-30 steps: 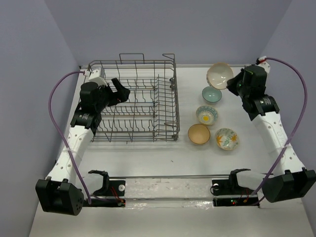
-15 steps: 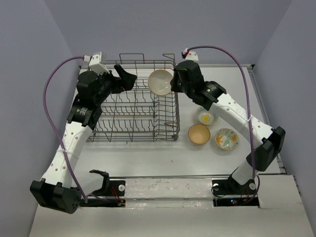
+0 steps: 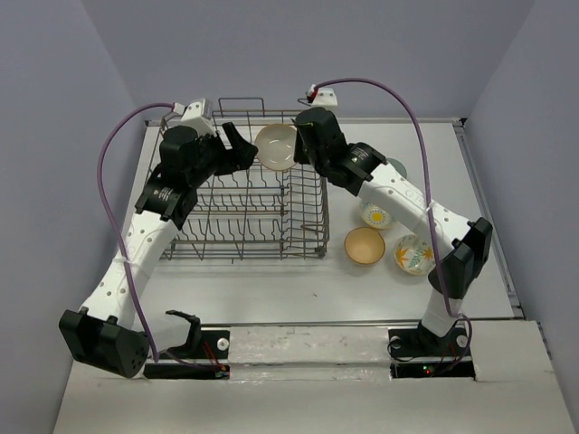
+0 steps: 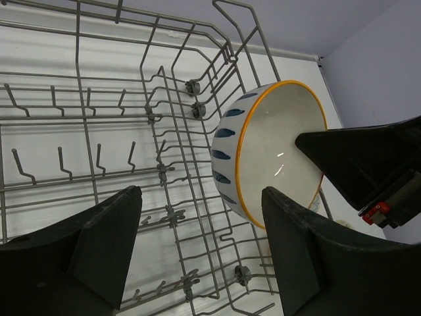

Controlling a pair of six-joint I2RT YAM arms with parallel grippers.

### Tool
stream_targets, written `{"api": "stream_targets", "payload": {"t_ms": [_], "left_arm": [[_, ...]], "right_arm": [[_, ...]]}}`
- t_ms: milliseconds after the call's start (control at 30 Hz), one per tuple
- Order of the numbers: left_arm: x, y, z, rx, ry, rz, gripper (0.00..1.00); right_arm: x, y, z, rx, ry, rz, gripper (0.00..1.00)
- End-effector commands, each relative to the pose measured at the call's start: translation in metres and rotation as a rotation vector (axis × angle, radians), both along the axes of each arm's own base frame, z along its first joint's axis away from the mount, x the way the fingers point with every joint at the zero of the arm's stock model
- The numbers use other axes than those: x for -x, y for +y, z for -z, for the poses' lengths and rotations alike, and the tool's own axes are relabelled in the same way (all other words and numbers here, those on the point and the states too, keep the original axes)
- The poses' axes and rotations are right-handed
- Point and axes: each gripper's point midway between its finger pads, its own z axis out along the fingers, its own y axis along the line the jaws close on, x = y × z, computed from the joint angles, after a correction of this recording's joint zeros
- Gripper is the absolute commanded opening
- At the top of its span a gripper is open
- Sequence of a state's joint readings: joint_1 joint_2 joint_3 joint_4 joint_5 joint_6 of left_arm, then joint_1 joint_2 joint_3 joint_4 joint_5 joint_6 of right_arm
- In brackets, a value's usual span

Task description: Load the bowls into the dish rack

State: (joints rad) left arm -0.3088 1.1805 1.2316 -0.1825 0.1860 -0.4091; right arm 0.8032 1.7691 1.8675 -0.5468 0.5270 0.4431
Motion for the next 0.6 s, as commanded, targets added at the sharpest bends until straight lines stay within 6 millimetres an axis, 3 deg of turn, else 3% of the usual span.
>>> {"api": "stream_targets", "payload": {"t_ms": [0, 267, 467, 500, 567], "left_arm": [[0.0, -0.003, -0.016, 0.001, -0.05, 0.009, 0.8], [-0.004, -0.011, -0.004, -0.022, -0.023, 0.012, 0.72], [-0.008, -0.008, 0.008, -0.046, 0.0, -0.016, 0.55], [-0.008, -0.007, 0.008, -0.05, 0.0, -0.023, 0.46], [-0.009, -0.006, 0.008, -0.055, 0.003, -0.03, 0.38]], "right_arm": [[0.001, 0.019, -0.061, -0.12, -0.133, -0.009, 0.01], [0.004, 0.035, -0.057, -0.088, -0.142, -0.012, 0.01], [0.009, 0.043, -0.061, -0.047, -0.167, -0.01, 0.01], [0.012, 0.046, -0.062, -0.042, -0.173, -0.012, 0.01], [0.013, 0.046, -0.059, -0.007, -0.181, 0.008, 0.01]]}}
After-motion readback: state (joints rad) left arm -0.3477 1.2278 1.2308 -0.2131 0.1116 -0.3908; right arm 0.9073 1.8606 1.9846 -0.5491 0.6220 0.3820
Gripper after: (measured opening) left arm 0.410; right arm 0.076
